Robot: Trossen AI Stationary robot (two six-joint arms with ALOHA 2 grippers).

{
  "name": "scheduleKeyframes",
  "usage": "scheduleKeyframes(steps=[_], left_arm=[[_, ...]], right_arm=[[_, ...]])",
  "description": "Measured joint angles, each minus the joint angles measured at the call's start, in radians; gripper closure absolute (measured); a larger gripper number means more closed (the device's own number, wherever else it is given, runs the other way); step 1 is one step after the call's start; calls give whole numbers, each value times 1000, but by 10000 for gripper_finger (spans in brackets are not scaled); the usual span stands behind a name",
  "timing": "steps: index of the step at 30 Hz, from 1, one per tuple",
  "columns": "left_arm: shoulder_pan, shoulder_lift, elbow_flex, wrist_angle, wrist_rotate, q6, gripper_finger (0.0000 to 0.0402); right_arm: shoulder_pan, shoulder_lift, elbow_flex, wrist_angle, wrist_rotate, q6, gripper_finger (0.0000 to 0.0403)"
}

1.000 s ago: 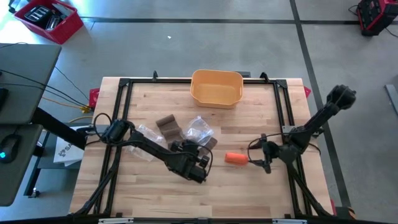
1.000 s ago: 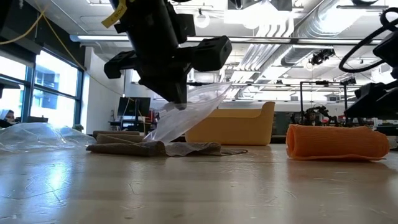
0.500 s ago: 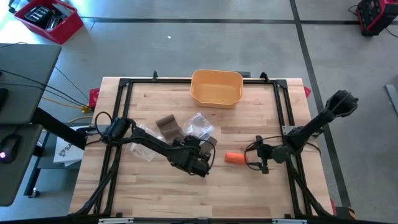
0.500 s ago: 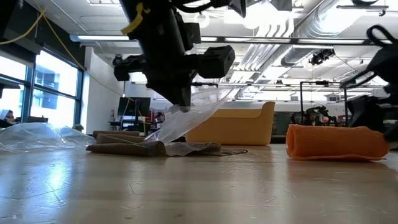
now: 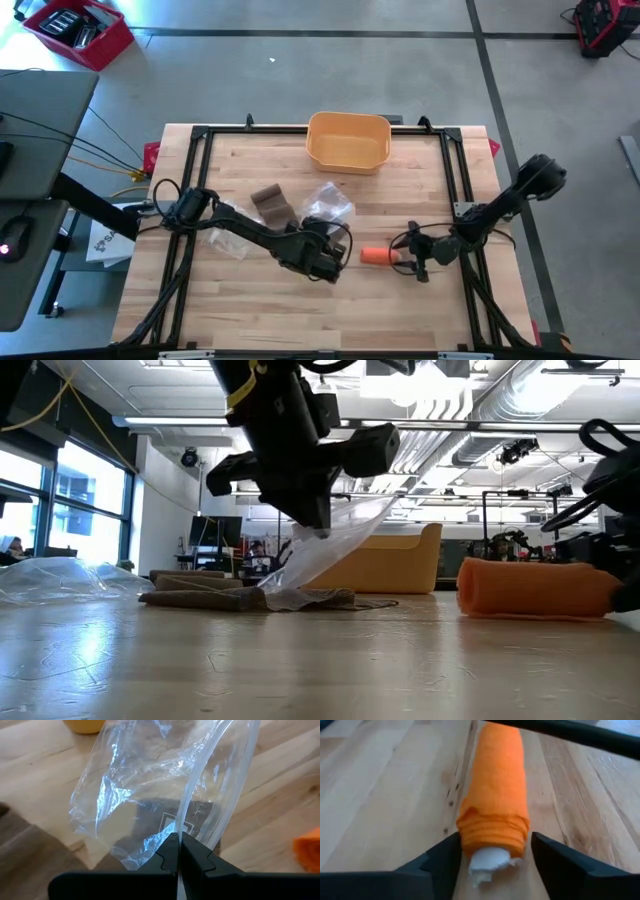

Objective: Roll bandage
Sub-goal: Put the orange bandage into the bottom transparent zip bag

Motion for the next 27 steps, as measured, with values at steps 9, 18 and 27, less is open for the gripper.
scheduleKeyframes(steps=[9, 18, 27], left_arm=[[-37, 0, 0, 49, 34, -29, 401], [-155, 0, 0, 52, 7, -158, 401], [-202, 15, 0, 294, -52, -140, 401]], right_arm=[[0, 100, 58, 35, 15, -30, 285], [27, 5, 112, 25, -32, -66, 383], [144, -137, 282, -196, 19, -135, 384]])
